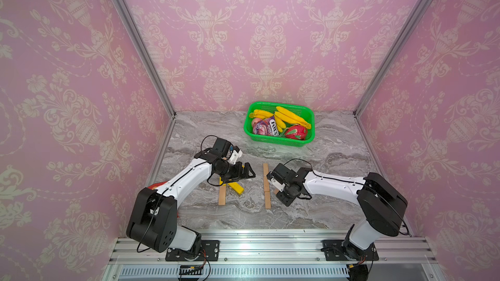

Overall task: Assemble the letter k with building blocks
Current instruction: Assemble the building block at the center of the board.

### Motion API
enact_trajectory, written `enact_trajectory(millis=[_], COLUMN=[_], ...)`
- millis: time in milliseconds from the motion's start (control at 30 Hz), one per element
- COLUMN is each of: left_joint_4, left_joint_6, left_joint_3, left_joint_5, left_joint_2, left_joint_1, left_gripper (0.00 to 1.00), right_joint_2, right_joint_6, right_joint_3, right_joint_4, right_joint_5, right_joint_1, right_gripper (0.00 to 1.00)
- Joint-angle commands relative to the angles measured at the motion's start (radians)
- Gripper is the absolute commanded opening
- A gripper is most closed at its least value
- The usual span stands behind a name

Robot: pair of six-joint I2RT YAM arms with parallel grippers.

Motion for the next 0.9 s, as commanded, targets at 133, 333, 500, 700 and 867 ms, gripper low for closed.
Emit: enact_trajectory(millis=[133, 333, 500, 700, 867], left_joint_4=[0.002, -0.001, 0.001, 0.000, -0.005], left_joint_6=[-0.009, -0.007, -0.008, -0.004, 0.000], left_joint_3=[0.015, 0.018, 0.023, 0.026, 0.026], left_joint_5=[0.014, 0.015, 0.017, 0.030, 0.031], left_joint_2=[0.017, 0.025, 0.033, 0.041, 0.042], left_joint_1=[0.010, 0.010, 0.010, 0.010, 0.010], left_gripper=[0.99, 0.99, 0.99, 0.99, 0.99], right_joint_2=[-0.018, -0.002, 0.008, 0.021, 0.033], right_joint_6=[0.017, 0.012, -0.010, -0.038, -0.058], right_joint_3=[-0.015, -0.005, 0.013, 0.037, 0.044], right_joint_4=[-0.016, -0.023, -0.031, -0.022, -0.021], right_joint_5=[0.008, 0.011, 0.025, 0.009, -0.004], right_joint_1=[0.006, 0.007, 0.007, 0.006, 0.007], right_gripper=[0.40, 0.32, 0.30, 0.29, 0.28])
